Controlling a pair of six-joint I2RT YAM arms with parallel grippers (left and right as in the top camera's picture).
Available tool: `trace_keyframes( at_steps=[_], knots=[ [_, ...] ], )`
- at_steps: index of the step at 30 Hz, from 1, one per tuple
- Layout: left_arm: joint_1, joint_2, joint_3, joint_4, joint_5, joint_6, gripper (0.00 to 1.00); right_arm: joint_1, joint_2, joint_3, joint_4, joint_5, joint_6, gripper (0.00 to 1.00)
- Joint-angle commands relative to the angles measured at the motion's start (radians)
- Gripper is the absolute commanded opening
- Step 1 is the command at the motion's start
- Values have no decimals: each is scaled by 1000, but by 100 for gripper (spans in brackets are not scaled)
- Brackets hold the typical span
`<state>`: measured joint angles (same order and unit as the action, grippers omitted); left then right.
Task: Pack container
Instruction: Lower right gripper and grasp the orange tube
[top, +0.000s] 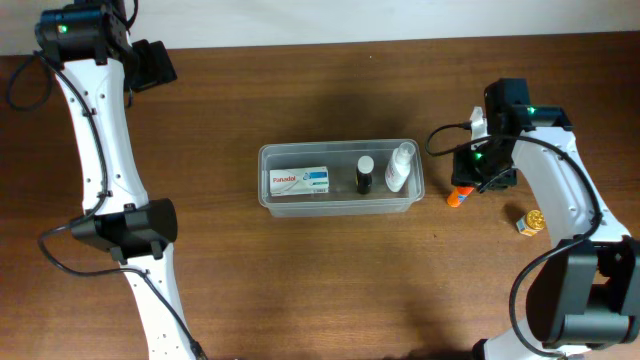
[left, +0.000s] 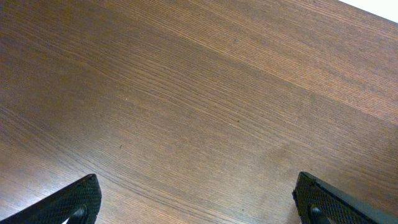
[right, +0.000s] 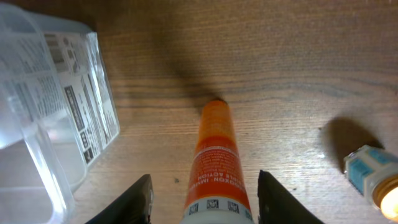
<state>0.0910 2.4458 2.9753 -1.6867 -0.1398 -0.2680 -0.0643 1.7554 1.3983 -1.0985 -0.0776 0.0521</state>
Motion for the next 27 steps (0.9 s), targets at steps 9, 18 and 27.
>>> trace_keyframes(
  at_steps=[9, 18, 27],
  knots=[
    [-3, -13, 7, -1, -11, 16, 100, 5, 7, -6, -9, 10, 4, 36],
    [-3, -13, 7, -1, -11, 16, 100, 5, 7, -6, -13, 10, 4, 27],
    [-3, -13, 7, -1, -11, 16, 100, 5, 7, -6, -15, 10, 4, 17]
  ],
)
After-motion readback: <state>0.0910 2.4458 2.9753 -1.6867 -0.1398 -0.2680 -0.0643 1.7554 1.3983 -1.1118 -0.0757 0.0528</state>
